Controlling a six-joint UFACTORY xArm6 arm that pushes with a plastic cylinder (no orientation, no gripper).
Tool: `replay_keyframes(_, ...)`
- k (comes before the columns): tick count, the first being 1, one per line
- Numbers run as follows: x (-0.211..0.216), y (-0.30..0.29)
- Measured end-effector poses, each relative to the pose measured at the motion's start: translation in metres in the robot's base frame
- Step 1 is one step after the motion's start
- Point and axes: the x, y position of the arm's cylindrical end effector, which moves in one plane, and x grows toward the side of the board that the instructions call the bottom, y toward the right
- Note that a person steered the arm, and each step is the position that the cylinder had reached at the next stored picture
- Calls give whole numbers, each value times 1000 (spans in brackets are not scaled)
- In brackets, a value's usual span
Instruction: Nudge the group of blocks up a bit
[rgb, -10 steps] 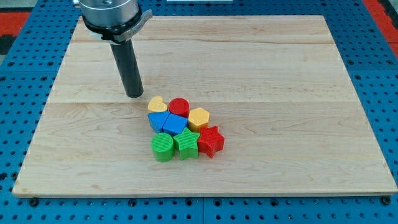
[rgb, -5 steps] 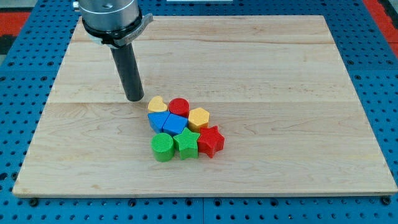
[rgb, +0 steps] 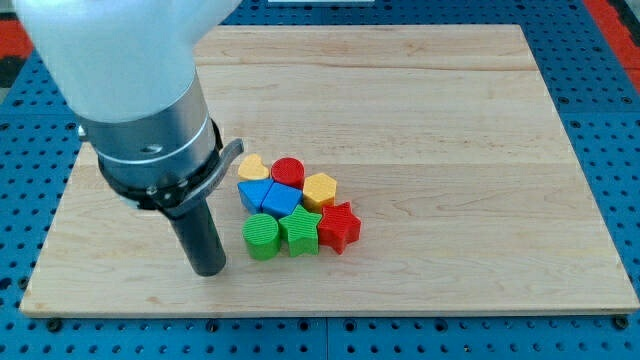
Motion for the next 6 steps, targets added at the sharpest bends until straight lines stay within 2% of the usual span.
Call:
replay_keyframes(2,0,34)
replay_keyframes(6,-13,33)
